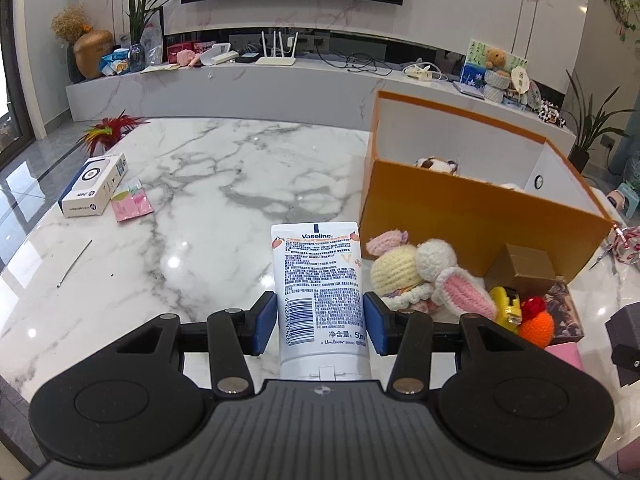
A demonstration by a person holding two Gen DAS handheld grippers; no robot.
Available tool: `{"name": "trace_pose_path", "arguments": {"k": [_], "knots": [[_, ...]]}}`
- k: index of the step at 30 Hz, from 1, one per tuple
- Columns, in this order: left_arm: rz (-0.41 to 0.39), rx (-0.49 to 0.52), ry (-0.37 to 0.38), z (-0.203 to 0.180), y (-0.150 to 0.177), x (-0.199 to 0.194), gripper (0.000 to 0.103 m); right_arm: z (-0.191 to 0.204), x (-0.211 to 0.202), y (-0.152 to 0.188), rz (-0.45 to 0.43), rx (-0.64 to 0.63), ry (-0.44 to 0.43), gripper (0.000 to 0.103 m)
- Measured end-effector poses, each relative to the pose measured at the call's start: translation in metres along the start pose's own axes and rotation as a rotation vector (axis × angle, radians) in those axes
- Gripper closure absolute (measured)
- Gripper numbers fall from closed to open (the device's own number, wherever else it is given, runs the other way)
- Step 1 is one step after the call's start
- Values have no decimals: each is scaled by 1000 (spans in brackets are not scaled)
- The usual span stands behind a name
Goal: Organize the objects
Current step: 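Carry the Vaseline tube and black box over the orange box with both grippers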
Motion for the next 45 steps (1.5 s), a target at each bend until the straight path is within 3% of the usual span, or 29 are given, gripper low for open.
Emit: {"name": "trace_pose_path", "arguments": {"k": [10, 18, 24, 29, 36, 45], "knots": [[-46, 22, 72, -25, -14, -28, 49, 28, -25, -15, -50, -7, -109, 25], [-117, 49, 126, -61, -82, -29, 49, 41, -26, -81, -103, -37, -196, 25], [-103, 105, 131, -104, -149, 22, 49, 30, 18, -156, -95, -55, -177, 25], [-35, 140, 113, -137, -171, 80, 49, 23, 78, -202, -37, -67, -154, 25], [32, 161, 90, -153, -172, 131, 49, 15, 145, -226, 50, -33, -164, 25], [78, 176, 65, -153, -167, 157, 49, 23, 182, -230, 107, -45, -159, 25]]}}
Point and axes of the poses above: each gripper's, at about its wrist camera, not at the fingertips, and x roughly the way its jaws point, z to its left, y to its underside, the point moved 2 cm from there along x, roughly the way its jaws point, and after that the axes turned 9 degrees about -y, right-handed, at the moved point
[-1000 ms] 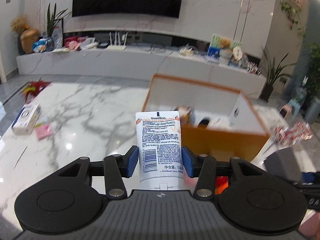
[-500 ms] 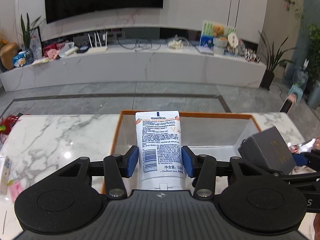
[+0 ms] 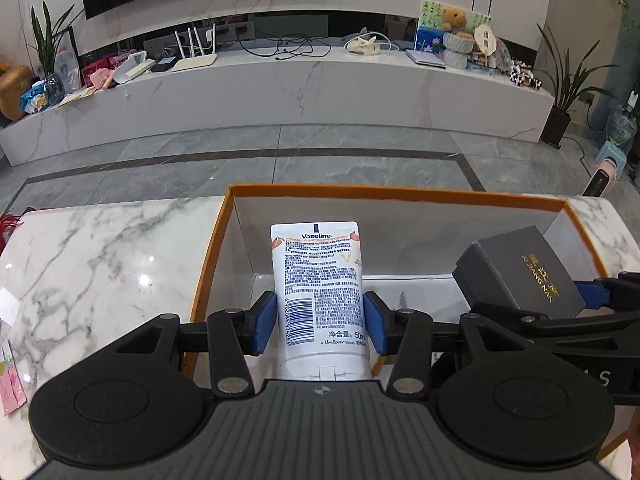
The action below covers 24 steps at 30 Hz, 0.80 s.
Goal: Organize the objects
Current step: 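Carry the Vaseline tube and black box over the orange box with both grippers, then open both grippers to release the tube and black box into the box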
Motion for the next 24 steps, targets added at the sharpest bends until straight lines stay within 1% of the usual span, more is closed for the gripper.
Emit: {"name": "trace_pose_path", "arguments": {"k": [8, 12, 14, 17, 20, 24], "knots": [[49, 14, -9, 2, 1, 16, 49, 2, 20, -3, 30, -11, 24, 25], [52, 56, -48, -4, 1, 22, 49, -1, 32, -3, 61, -5, 38, 25], [56, 70, -61, -7, 0, 23, 48, -1, 36, -6, 67, 5, 30, 25], [61, 98, -73, -11, -1, 24, 48, -2, 42, -8, 94, -8, 53, 25], [63, 125, -73, -16, 0, 26, 48, -4, 46, -9, 113, 8, 61, 25], [86, 119, -47, -18, 0, 29, 48, -10, 51, -9, 146, 41, 72, 25]]}}
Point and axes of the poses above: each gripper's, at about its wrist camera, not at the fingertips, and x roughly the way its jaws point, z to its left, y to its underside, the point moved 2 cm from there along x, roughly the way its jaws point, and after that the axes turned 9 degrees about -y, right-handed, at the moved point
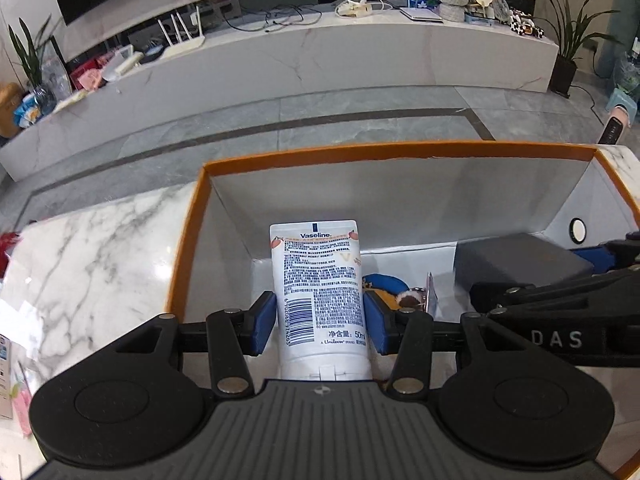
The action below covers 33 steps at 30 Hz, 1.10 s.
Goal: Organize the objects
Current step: 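Open both grippers to release the tube and black box into the box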
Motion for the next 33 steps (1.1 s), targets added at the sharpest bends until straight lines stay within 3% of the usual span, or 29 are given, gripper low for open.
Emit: {"name": "trace_pose_path", "arguments": {"k": [11, 19, 21, 27, 33], "knots": [[45, -25, 34, 9, -4, 3, 45, 0, 10, 0, 68, -5, 15, 25], [33, -21, 17, 7, -3, -11, 20, -5, 2, 5, 53, -2, 9, 25], [31, -25, 19, 10, -2, -15, 19, -2, -1, 8, 48, -16, 9, 24], [-22, -30, 9, 19, 8, -38, 16, 3, -23, 16, 8, -51, -18, 20], [-106, -65, 16, 32, 28, -84, 16, 15, -72, 32, -79, -81, -20, 12]]}}
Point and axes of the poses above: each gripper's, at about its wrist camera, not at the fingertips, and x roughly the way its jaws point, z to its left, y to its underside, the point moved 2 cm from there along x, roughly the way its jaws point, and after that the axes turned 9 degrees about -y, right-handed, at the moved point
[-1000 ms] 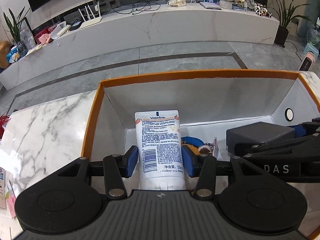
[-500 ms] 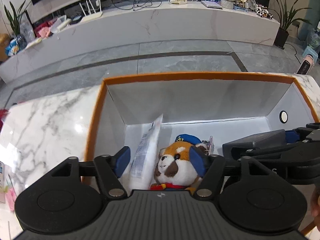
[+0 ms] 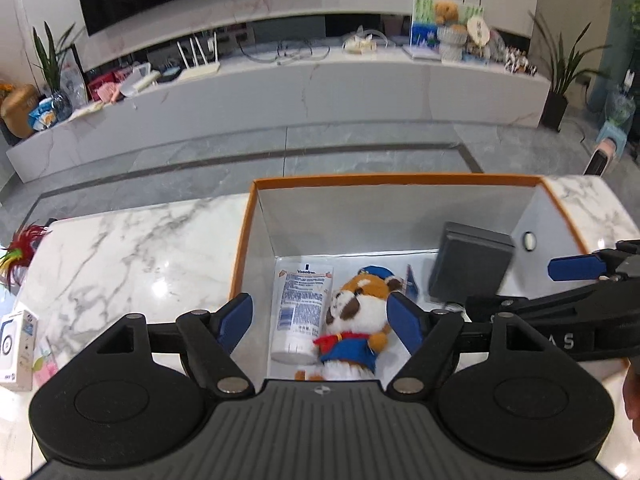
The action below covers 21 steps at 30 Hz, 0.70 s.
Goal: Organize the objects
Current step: 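Open both grippers to release the tube and black box into the box, then withdraw both grippers from the box toward the remaining table items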
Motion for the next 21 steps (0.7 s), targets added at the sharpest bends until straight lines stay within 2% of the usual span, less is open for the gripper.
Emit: {"name": "trace_pose_path", "arguments": {"k": [6, 9, 12, 16, 21], "knots": [[-95, -54, 2, 12, 39, -59, 15, 27, -61, 43, -84, -33, 15, 9], [-122, -70, -12, 15, 74, -83, 15, 33, -87, 80, -131, -35, 23, 7], [-113, -61, -17, 12, 115, -99, 15, 37, -104, 131, -140, -2, 17, 6], [-77, -59, 5, 3, 166, -106, 15, 39, -106, 194, -114, 45, 27, 6], [-79, -85, 7, 3, 210, -92, 15, 41, -89, 247, -78, 49, 44, 6]]}}
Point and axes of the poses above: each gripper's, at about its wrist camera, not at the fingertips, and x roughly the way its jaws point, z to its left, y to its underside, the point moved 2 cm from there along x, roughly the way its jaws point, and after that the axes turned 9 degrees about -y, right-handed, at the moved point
